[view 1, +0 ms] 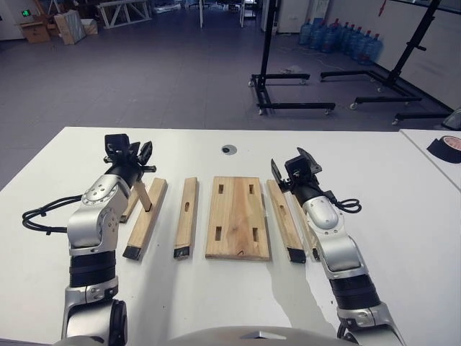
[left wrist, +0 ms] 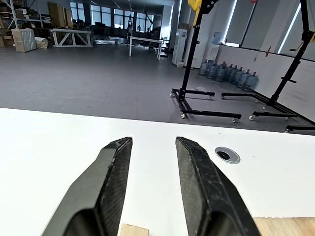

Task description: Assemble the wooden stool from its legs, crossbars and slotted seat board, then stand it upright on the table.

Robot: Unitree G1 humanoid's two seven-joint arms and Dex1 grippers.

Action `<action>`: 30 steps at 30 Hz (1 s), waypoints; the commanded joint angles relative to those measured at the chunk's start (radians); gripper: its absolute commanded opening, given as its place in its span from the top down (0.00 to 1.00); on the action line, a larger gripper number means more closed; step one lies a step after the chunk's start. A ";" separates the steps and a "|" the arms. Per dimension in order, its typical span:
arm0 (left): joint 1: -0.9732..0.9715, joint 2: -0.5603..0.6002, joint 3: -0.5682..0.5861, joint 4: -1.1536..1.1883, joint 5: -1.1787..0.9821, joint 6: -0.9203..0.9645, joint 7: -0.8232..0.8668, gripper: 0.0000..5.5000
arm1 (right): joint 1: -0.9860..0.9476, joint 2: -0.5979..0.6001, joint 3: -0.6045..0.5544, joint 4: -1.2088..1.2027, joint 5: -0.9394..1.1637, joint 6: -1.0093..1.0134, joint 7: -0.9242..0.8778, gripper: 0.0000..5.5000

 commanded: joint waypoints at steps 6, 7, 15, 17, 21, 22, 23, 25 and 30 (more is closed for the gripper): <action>-0.017 0.008 0.005 -0.347 -0.013 -0.042 0.037 0.71 | 0.014 0.004 -0.037 -0.014 -0.012 -0.002 -0.045 0.32; 0.044 0.000 -0.018 -0.383 -0.008 -0.049 0.026 0.71 | 0.024 0.005 -0.040 -0.024 -0.011 0.000 -0.049 0.32; 0.609 -0.058 -0.095 -0.478 -0.048 -0.271 -0.171 0.50 | 0.087 -0.007 -0.056 -0.029 -0.004 -0.023 -0.049 0.32; 0.652 -0.035 -0.084 -0.427 -0.028 -0.295 -0.198 0.44 | 0.093 -0.012 -0.055 -0.037 -0.005 -0.020 -0.042 0.32; 0.688 0.000 -0.092 -0.357 0.025 -0.222 -0.170 0.42 | 0.131 -0.004 -0.043 -0.079 -0.006 0.006 -0.031 0.32; 0.692 0.018 -0.102 -0.344 0.045 -0.185 -0.162 0.42 | 0.141 -0.003 -0.037 -0.091 -0.006 0.012 -0.025 0.32; 0.693 0.026 -0.101 -0.333 0.058 -0.164 -0.152 0.42 | 0.152 0.000 -0.033 -0.105 -0.005 0.020 -0.020 0.32; 0.662 0.017 -0.072 -0.308 0.049 -0.047 -0.101 0.42 | 0.163 0.002 -0.027 -0.125 0.001 0.033 -0.010 0.32; 0.597 -0.013 -0.068 -0.342 0.030 0.111 -0.030 0.42 | 0.158 0.009 -0.018 -0.131 0.002 0.043 0.001 0.32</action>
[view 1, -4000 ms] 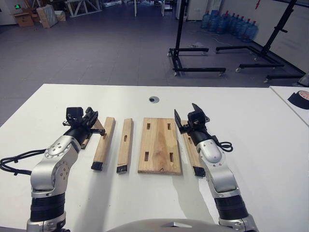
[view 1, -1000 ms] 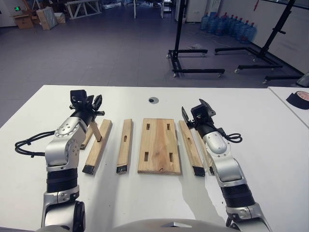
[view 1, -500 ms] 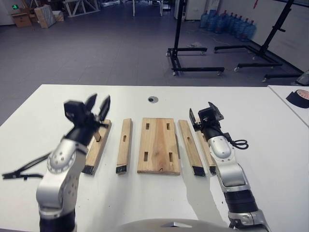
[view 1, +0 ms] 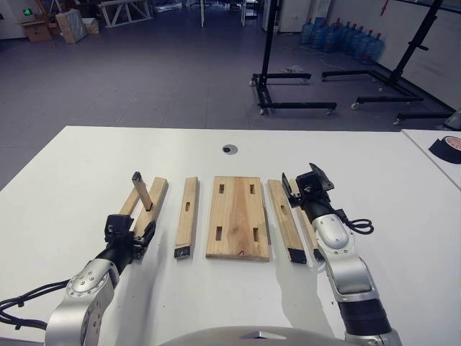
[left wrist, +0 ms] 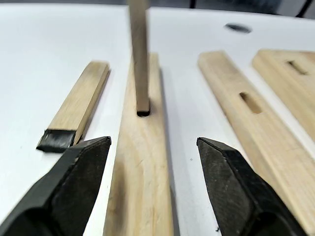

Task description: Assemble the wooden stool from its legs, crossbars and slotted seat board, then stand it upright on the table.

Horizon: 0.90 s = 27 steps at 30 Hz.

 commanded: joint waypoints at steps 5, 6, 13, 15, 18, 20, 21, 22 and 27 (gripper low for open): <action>-0.069 -0.003 0.004 -0.009 0.015 0.182 0.078 0.42 | 0.005 0.018 0.014 -0.022 0.009 0.025 0.016 0.32; -0.075 -0.001 0.005 -0.004 0.014 0.203 0.079 0.42 | 0.009 0.020 0.013 -0.023 0.009 0.026 0.015 0.32; -0.096 0.016 -0.048 0.012 0.028 0.277 0.062 0.42 | 0.012 0.032 0.028 -0.029 0.005 0.032 0.012 0.32; -0.088 0.018 -0.048 0.016 0.034 0.295 0.063 0.44 | 0.012 0.032 0.028 -0.034 0.005 0.036 0.011 0.32; -0.083 0.014 -0.032 0.035 0.051 0.319 0.082 0.54 | 0.014 0.030 0.026 -0.039 0.006 0.038 0.011 0.32; -0.082 0.021 -0.037 0.047 0.061 0.315 0.078 0.58 | 0.010 0.028 0.026 -0.036 0.004 0.038 0.012 0.32; -0.083 0.023 -0.040 0.051 0.065 0.312 0.076 0.61 | 0.005 0.025 0.028 -0.033 0.001 0.035 0.012 0.32; -0.090 0.000 -0.021 0.055 0.054 0.297 0.080 0.63 | 0.002 0.024 0.030 -0.030 -0.002 0.033 0.013 0.32; -0.104 -0.035 0.014 0.105 0.067 0.186 0.085 0.63 | -0.029 0.034 0.005 -0.034 0.033 -0.029 0.006 0.32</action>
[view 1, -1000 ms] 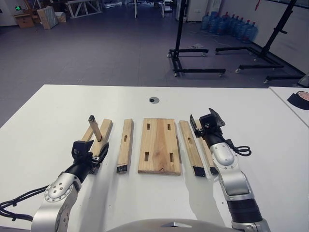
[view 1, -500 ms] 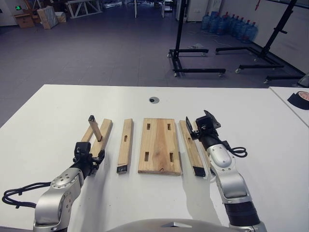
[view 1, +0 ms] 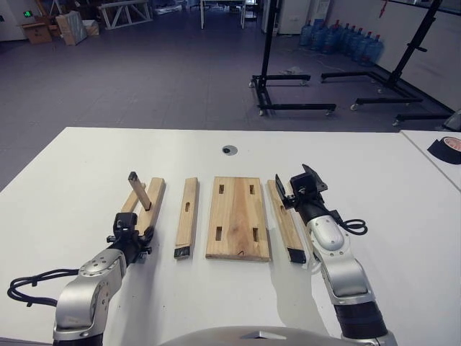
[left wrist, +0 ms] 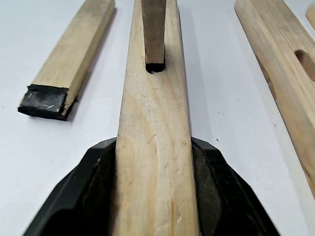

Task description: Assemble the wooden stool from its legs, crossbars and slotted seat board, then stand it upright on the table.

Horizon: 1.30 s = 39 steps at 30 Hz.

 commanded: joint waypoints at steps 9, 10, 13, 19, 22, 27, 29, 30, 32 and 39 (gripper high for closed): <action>-0.167 0.069 0.132 0.023 -0.352 -0.301 -0.445 0.63 | -0.164 0.114 -0.206 -0.089 0.610 0.204 0.178 0.32; -0.171 0.071 0.136 0.002 -0.445 -0.283 -0.512 0.63 | -0.185 0.137 -0.254 -0.133 0.839 0.276 0.214 0.32; -0.142 0.094 0.138 -0.039 -0.673 -0.211 -0.652 0.63 | -0.240 0.116 -0.332 -0.220 1.406 0.379 0.274 0.32; -0.136 0.161 0.095 -0.053 -0.998 -0.020 -0.778 0.63 | -0.240 0.119 -0.240 -0.171 1.693 0.498 0.302 0.32; -0.127 0.205 0.061 -0.068 -1.108 0.055 -0.814 0.63 | -0.236 0.122 -0.201 -0.149 1.777 0.524 0.315 0.32; -0.135 0.267 0.027 -0.053 -1.150 0.090 -0.809 0.63 | -0.209 0.061 -0.179 -0.154 1.859 0.566 0.337 0.32; -0.139 0.277 0.026 -0.042 -1.154 0.084 -0.805 0.63 | -0.188 0.022 -0.176 -0.169 1.853 0.582 0.358 0.32; -0.137 0.282 0.025 -0.039 -1.158 0.083 -0.803 0.63 | -0.180 0.000 -0.173 -0.177 1.840 0.590 0.371 0.32; -0.130 0.291 0.017 -0.045 -1.143 0.077 -0.800 0.63 | -0.170 -0.038 -0.160 -0.185 1.796 0.599 0.392 0.32; -0.109 0.298 -0.058 -0.084 -1.016 0.033 -0.817 0.63 | -0.190 -0.060 -0.122 -0.139 1.728 0.596 0.312 0.32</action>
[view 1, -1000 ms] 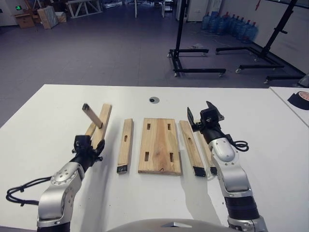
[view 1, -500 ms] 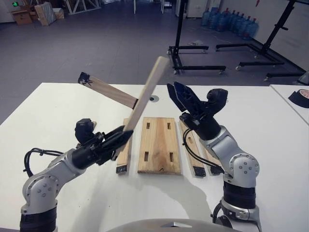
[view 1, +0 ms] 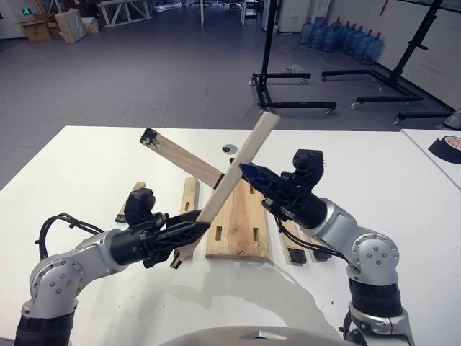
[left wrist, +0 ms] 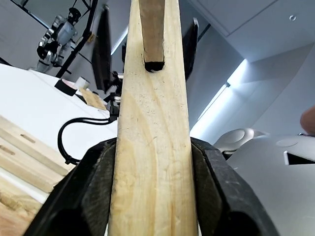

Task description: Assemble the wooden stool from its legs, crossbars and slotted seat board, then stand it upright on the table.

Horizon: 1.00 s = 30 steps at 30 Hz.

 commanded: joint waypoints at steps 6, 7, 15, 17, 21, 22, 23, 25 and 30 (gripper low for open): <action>0.052 0.014 -0.026 -0.025 0.087 -0.073 -0.052 0.63 | 0.013 -0.038 0.010 -0.010 0.012 0.025 -0.098 0.53; 0.060 0.017 -0.023 -0.023 0.089 -0.077 -0.058 0.63 | 0.021 -0.056 0.008 -0.016 0.021 0.036 -0.092 0.56; 0.064 -0.038 -0.022 0.038 0.053 -0.063 0.035 0.55 | -0.008 -0.172 -0.035 -0.023 0.076 0.064 -0.032 0.63; 0.074 -0.058 -0.023 0.034 0.028 -0.061 0.068 0.49 | -0.020 -0.181 -0.042 -0.017 0.061 0.053 -0.026 0.63; 0.074 -0.105 -0.013 0.074 0.055 -0.095 0.170 0.39 | -0.086 -0.188 -0.106 0.065 0.018 -0.003 -0.051 0.63; 0.076 -0.111 -0.005 0.089 0.068 -0.108 0.184 0.36 | -0.112 -0.206 -0.130 0.096 -0.017 -0.020 -0.043 0.63; 0.077 -0.115 0.000 0.103 0.077 -0.116 0.194 0.33 | -0.135 -0.229 -0.150 0.122 -0.056 -0.036 -0.026 0.63; 0.071 -0.133 0.004 0.146 0.103 -0.129 0.229 0.27 | -0.189 -0.289 -0.167 0.195 -0.190 -0.083 0.035 0.63; 0.037 -0.161 0.001 0.176 0.142 -0.148 0.272 0.25 | -0.327 -0.324 -0.051 0.420 -0.688 -0.411 0.173 0.63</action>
